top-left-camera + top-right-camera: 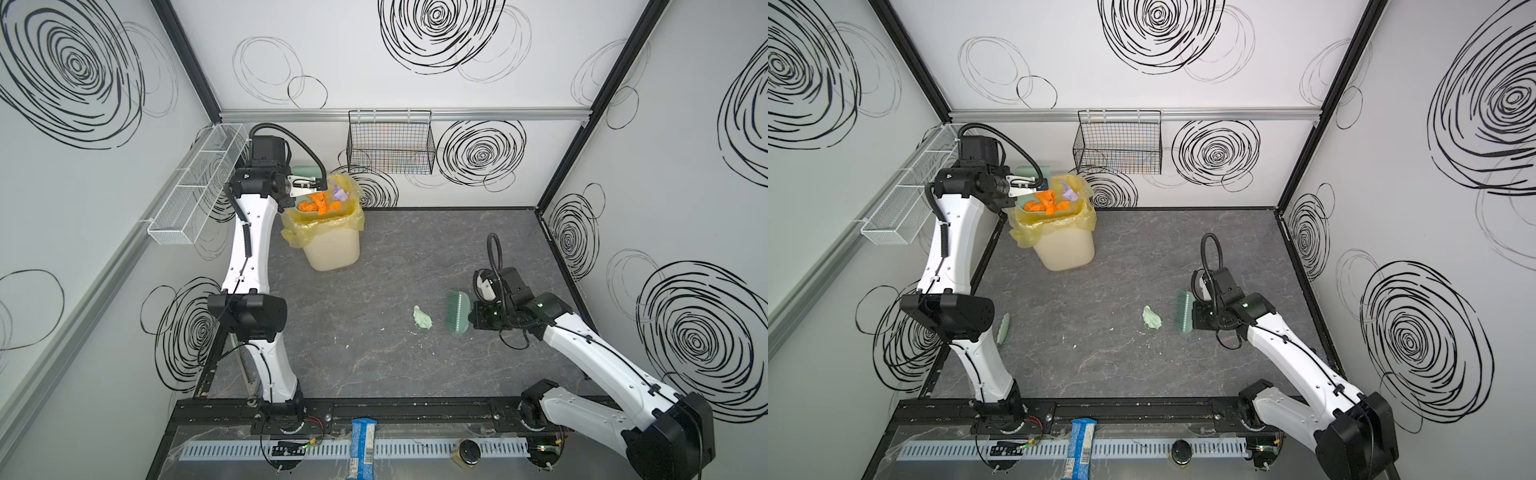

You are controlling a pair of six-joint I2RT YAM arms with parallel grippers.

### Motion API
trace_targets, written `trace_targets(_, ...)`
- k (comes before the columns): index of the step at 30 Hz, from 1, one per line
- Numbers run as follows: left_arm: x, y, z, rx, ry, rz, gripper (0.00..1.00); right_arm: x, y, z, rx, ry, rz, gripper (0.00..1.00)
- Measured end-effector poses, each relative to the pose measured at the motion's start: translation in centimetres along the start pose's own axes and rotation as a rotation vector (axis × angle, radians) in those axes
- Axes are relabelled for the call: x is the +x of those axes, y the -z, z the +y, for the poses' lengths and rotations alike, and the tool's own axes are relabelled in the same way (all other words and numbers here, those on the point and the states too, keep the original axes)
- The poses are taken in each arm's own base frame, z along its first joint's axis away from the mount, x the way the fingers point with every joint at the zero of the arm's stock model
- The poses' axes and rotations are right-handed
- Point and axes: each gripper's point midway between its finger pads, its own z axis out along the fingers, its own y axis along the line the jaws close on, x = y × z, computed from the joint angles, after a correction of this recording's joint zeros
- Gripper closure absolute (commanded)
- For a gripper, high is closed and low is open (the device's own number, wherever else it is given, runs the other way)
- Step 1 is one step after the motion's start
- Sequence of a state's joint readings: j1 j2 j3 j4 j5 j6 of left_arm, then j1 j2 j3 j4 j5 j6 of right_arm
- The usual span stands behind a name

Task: Sweep away the paper scraps from the table
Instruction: 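Tilt the dustpan with the left gripper to dump scraps into the bin, then lower the empty dustpan beside the pale green scrap with the left gripper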

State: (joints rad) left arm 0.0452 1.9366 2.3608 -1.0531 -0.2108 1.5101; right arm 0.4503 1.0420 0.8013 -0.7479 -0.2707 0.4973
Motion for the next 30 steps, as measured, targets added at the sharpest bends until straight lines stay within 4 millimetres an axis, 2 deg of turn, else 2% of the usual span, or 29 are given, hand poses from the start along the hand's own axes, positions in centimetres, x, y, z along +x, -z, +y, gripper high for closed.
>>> trace_targets(4, 0.7, 0.7, 1.4, -0.063, -0.018, 0.038, 1.00, 0.1, -0.1, -0.1, 0.003, 0.000, 0.000, 1.00)
trace_targets(10, 1.6, 3.2, 3.4, -0.164, -0.043, 0.073, 1.00, -0.2, -0.1, 0.0, 0.000, 0.001, -0.010, 1.00)
trace_targets(16, 1.9, 5.5, 4.3, -0.216, -0.036, 0.058, 1.00, -0.3, -0.1, 0.0, 0.000, 0.002, -0.013, 1.00)
trace_targets(20, 1.2, 7.8, 3.8, -0.213, -0.001, -0.025, 1.00, -0.4, -0.1, -0.3, 0.019, 0.002, -0.020, 1.00)
trace_targets(23, 0.4, 11.1, 2.3, -0.193, 0.029, -0.120, 1.00, -0.7, -0.1, -0.7, 0.053, 0.003, -0.020, 1.00)
trace_targets(25, -0.1, 13.8, 0.5, -0.180, 0.053, -0.186, 1.00, -1.1, 0.0, -1.0, 0.080, 0.004, -0.020, 1.00)
trace_targets(28, -1.4, 17.0, -4.3, -0.122, 0.077, -0.287, 1.00, -1.9, 0.4, -1.2, 0.124, 0.008, -0.018, 1.00)
trace_targets(30, -2.5, 17.5, -8.6, -0.046, 0.086, -0.340, 1.00, -2.6, 0.7, -1.0, 0.150, 0.017, -0.021, 1.00)
